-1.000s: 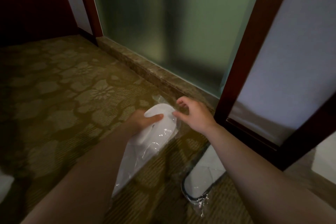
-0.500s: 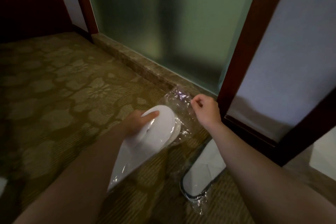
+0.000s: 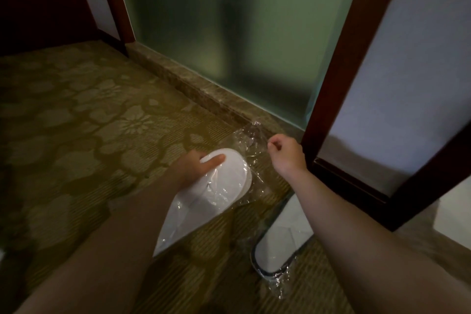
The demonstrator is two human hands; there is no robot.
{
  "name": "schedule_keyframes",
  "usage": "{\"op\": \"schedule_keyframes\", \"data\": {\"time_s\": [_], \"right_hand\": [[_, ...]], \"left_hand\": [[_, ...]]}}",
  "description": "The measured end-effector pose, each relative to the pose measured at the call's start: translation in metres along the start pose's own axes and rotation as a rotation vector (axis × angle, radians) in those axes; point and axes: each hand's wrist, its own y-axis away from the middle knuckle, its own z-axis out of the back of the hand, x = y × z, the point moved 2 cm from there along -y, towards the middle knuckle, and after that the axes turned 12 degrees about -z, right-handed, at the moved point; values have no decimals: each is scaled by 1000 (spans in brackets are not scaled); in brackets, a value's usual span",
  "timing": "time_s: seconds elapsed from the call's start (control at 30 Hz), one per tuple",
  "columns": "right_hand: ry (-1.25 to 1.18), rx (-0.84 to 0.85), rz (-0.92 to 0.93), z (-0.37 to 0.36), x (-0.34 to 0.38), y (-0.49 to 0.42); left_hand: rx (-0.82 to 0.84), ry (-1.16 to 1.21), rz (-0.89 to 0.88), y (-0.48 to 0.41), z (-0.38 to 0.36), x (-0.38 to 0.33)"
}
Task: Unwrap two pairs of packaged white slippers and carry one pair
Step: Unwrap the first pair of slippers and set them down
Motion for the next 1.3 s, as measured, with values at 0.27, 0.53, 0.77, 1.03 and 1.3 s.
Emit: {"op": "schedule_keyframes", "data": {"time_s": [0.27,0.53,0.77,1.03,1.3], "right_hand": [[-26,176,228,-9,28,15],[-199,546,-142,-17,24,23],[-188,361,-4,-21,23,16],[-326,-24,-5,-6,17,5],[-336,341,-123,-10,5,3]], "left_hand": [[1,-50,28,1,-2,10],[3,-25,7,0,-6,9],[8,-76,31,-6,-6,12],[46,-51,108,-4,0,24],[-25,44,134,4,13,34]]}}
